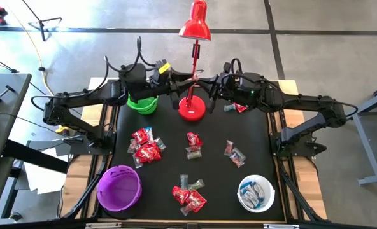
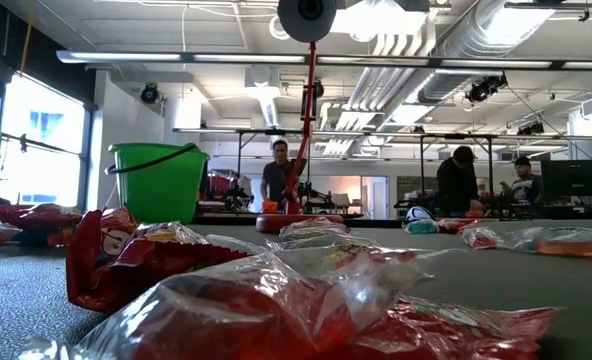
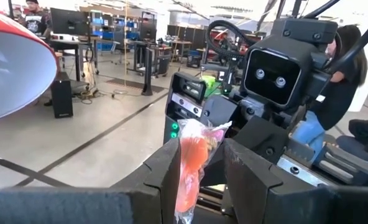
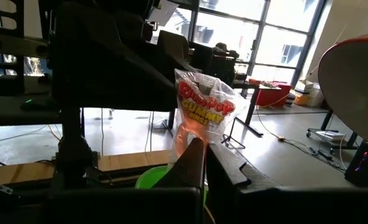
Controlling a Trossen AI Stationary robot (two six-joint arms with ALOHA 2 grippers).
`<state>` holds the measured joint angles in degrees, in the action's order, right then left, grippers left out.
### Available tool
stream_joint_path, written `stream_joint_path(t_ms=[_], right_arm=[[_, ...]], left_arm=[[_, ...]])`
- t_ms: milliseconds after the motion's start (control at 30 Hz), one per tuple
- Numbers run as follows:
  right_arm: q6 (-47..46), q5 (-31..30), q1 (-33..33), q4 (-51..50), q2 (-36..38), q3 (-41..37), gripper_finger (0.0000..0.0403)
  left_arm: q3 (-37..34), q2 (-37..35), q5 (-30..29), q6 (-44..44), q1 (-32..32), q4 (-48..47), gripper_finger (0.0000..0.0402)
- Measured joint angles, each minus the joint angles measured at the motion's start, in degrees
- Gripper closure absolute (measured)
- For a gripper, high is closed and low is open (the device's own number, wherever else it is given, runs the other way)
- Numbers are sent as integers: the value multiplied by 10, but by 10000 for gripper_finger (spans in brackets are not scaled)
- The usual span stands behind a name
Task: Sort candy
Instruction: Put the orange gummy into the green bucket
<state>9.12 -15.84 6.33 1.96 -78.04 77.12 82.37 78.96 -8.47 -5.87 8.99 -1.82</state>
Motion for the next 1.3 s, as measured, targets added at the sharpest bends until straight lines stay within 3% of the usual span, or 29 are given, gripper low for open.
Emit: stream_joint_path(t_ms=[233, 533, 800, 1100, 1300], right_arm=[[3, 0, 0, 0, 0, 0, 403], [4, -1, 0, -1, 0, 0, 403], [4, 0, 0, -8, 0, 0, 398], [4, -8, 0, -31, 0, 0, 310], [4, -80, 0, -94, 2, 0, 260]], left_arm=[[0, 3, -2, 0, 5, 0, 306], [0, 9, -2, 6, 8, 0, 394], [0, 9, -2, 15, 8, -3, 399], [0, 8, -22, 28, 7, -17, 400], [0, -19, -116, 53, 8, -97, 401]])
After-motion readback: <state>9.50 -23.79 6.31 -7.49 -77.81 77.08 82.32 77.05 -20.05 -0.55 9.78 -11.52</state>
